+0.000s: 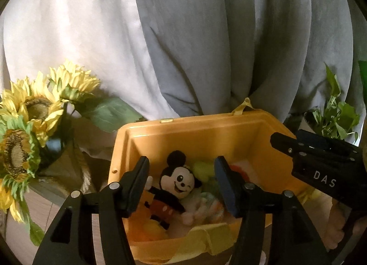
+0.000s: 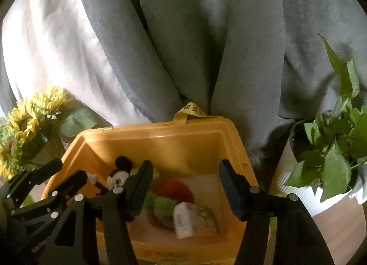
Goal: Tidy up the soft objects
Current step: 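Open both grippers to drop the cloth and frog into the crate, then move both grippers back down toward the pink sponge and white towel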
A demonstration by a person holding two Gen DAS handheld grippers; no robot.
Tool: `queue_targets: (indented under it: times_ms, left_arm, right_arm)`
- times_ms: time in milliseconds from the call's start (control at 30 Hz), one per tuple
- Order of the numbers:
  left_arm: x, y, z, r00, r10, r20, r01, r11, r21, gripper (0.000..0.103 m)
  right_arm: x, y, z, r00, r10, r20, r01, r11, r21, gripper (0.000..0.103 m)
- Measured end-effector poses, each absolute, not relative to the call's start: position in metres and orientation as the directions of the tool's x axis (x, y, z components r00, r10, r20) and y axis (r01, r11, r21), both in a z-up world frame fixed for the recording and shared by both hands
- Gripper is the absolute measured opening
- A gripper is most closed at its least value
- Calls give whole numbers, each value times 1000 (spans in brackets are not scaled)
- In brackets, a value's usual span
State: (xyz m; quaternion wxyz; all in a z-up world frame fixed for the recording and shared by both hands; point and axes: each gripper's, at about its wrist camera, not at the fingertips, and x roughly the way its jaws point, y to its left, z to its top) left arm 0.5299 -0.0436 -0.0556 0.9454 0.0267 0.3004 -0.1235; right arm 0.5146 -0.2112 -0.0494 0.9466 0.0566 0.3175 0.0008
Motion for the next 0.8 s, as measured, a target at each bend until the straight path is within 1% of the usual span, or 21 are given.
queue_targets:
  times_ms: [367, 800]
  left_arm:
    - [488, -29, -30, 831, -204, -517, 228, 974, -18, 61]
    - [436, -5, -7, 857, -200, -475, 214, 976, -25, 61]
  right_arm:
    - [479, -201, -30, 824, 36, -566, 32, 993, 109, 61]
    - [425, -181, -7, 853, 32, -521, 18, 996, 90, 61]
